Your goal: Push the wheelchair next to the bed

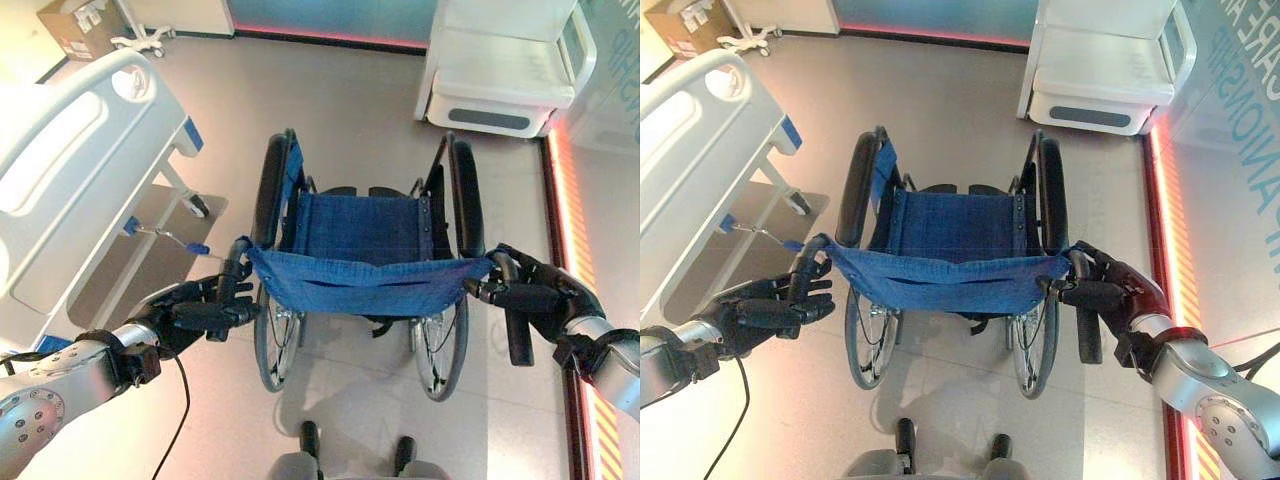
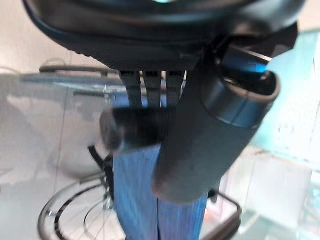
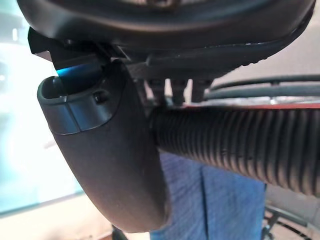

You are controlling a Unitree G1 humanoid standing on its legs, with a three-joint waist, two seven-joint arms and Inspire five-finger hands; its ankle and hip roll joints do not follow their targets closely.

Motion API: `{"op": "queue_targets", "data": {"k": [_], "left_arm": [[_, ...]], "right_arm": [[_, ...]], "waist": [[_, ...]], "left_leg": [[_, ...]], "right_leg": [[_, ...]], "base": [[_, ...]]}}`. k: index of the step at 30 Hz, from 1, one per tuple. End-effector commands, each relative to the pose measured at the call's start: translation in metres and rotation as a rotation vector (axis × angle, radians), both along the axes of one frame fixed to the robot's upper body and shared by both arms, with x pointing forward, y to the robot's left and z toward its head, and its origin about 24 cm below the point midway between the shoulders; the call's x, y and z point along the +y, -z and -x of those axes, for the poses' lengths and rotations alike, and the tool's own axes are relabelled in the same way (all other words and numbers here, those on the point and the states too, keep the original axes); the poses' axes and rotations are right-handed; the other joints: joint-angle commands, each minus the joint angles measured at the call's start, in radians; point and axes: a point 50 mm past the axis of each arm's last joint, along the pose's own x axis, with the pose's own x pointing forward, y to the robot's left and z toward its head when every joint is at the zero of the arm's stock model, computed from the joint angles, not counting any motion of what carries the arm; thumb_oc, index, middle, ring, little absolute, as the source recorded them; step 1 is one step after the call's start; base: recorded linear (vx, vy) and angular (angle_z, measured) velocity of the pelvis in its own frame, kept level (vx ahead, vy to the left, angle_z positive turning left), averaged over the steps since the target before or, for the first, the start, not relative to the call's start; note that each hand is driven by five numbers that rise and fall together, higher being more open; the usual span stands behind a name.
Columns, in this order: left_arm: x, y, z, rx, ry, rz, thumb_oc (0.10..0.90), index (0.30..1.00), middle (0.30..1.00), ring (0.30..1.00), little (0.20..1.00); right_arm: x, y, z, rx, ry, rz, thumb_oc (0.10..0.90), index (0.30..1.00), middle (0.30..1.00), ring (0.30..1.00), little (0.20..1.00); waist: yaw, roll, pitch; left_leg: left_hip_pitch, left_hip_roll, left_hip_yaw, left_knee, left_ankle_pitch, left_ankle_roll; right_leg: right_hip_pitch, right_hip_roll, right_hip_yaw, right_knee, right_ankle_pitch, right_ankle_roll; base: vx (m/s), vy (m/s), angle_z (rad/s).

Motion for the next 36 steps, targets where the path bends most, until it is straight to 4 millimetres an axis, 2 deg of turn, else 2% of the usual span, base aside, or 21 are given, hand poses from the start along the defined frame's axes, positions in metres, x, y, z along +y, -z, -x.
{"op": "queue_targets", "data": {"k": [1,8,14,15,16,17,18,36], "left_arm": [[-0.012,-0.04,-0.017,-0.261,0.05,0.141,0.4,0.3,0.3,0.3,0.3],[-0.015,-0.042,-0.019,-0.259,0.061,0.151,0.4,0.3,0.3,0.3,0.3],[-0.017,-0.042,-0.018,-0.25,0.069,0.16,0.4,0.3,0.3,0.3,0.3],[-0.018,-0.043,-0.018,-0.249,0.07,0.162,0.4,0.3,0.3,0.3,0.3],[-0.018,-0.043,-0.018,-0.247,0.069,0.165,0.4,0.3,0.3,0.3,0.3],[-0.019,-0.043,-0.019,-0.246,0.07,0.168,0.4,0.3,0.3,0.3,0.3],[-0.02,-0.043,-0.019,-0.246,0.069,0.169,0.4,0.3,0.3,0.3,0.3],[-0.033,-0.036,-0.025,-0.221,0.1,0.195,0.4,0.3,0.3,0.3,0.3]], "right_arm": [[-0.003,-0.01,-0.006,-0.051,0.007,0.039,0.8,0.9,0.9,0.9,0.9],[-0.007,-0.02,-0.011,-0.091,0.055,0.091,0.8,0.9,0.9,0.9,0.9],[-0.018,-0.015,-0.005,-0.004,0.109,0.175,0.8,0.9,0.9,0.9,0.9],[-0.019,-0.013,-0.005,0.013,0.111,0.169,0.722,0.782,0.782,0.782,0.782],[-0.02,-0.011,-0.004,0.026,0.114,0.174,0.722,0.782,0.782,0.782,0.782],[-0.02,-0.01,-0.005,0.036,0.112,0.173,0.416,0.324,0.324,0.324,0.324],[-0.019,-0.009,-0.005,0.042,0.107,0.17,0.4,0.3,0.3,0.3,0.3],[-0.011,-0.002,-0.015,0.052,0.102,0.173,0.4,0.3,0.3,0.3,0.3]], "waist": [[-0.039,0.006,-0.034],[-0.042,0.004,-0.029],[-0.047,-0.002,-0.032],[-0.047,-0.003,-0.031],[-0.047,-0.003,-0.03],[-0.046,-0.004,-0.028],[-0.046,-0.004,-0.026],[-0.037,-0.004,-0.013]], "left_leg": [[0.004,0.017,0.043,-0.002,-0.026,-0.03],[0.005,0.017,0.046,0.0,-0.028,-0.03],[0.011,0.017,0.052,0.0,-0.029,-0.028],[0.011,0.017,0.054,0.0,-0.028,-0.028],[0.011,0.017,0.054,0.0,-0.028,-0.027],[0.01,0.018,0.055,0.001,-0.027,-0.027],[0.009,0.019,0.055,0.001,-0.027,-0.027],[0.004,0.016,0.048,0.003,-0.025,-0.027]], "right_leg": [[-0.043,0.026,0.003,0.001,0.035,-0.012],[-0.045,0.027,0.007,0.004,0.036,-0.012],[-0.045,0.028,0.011,0.007,0.037,-0.01],[-0.045,0.029,0.011,0.007,0.037,-0.01],[-0.046,0.029,0.011,0.008,0.037,-0.011],[-0.046,0.029,0.012,0.007,0.037,-0.011],[-0.046,0.029,0.012,0.007,0.037,-0.011],[-0.049,0.03,0.009,0.008,0.04,-0.012]], "base": [[0.0,0.0,0.0],[0.0,0.0,0.0],[0.0,0.0,0.0],[0.0,0.0,0.0],[0.0,0.0,0.0],[0.0,0.0,0.0],[0.0,0.0,0.0],[0.0,-0.001,0.0]]}}
